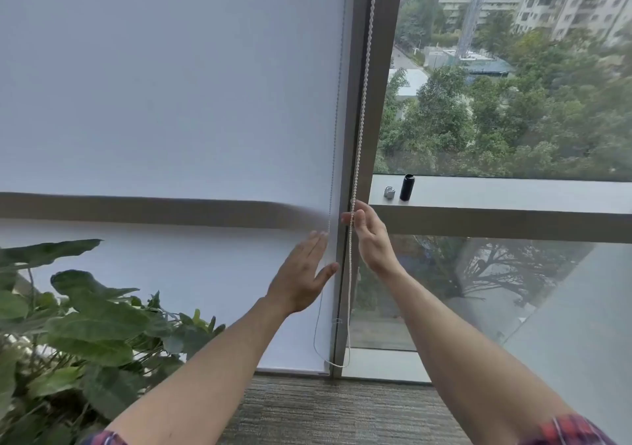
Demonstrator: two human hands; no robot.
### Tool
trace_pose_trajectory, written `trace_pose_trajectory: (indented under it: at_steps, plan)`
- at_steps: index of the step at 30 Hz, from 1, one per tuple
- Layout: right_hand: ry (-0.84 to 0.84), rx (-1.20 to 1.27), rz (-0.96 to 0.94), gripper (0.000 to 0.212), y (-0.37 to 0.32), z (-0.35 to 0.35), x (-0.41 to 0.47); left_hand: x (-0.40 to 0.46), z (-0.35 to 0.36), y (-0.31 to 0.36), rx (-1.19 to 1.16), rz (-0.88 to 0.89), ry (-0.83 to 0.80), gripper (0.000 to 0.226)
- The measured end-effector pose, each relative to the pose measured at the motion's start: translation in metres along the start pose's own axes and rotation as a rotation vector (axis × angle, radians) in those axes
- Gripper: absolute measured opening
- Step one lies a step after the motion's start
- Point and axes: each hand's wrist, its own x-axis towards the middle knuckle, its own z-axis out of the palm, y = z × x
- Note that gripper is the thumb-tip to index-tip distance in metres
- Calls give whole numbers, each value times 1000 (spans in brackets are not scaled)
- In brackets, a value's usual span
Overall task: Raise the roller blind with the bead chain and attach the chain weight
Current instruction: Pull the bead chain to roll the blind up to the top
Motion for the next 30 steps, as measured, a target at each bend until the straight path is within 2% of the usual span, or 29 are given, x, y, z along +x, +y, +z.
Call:
trace_pose_trajectory:
  at_steps: [4,7,10,13,15,21,24,30]
  plan:
    - [25,20,-32,29,-5,7,1,4,2,11,-248,-115,16,55]
    - [42,30,-42,33,1,9,-2,13,-3,19,-453,-149,138,38]
    - [40,45,-41,36,2,11,-7,23,-14,30,-562,-170,235,28]
    - [40,85,-6,33,2,15,-15,33,-26,43,-699,-189,292,32]
    - [40,116,21,35,2,17,-22,39,-33,51,-796,-179,312,27]
    - [22,171,52,49,-2,25,-39,50,-48,74,-1027,-62,309,20]
    - [26,182,54,47,-2,30,-45,54,-48,80,-1151,-60,300,18]
    - [18,201,65,51,5,41,-51,49,-36,78,-1220,-77,320,27]
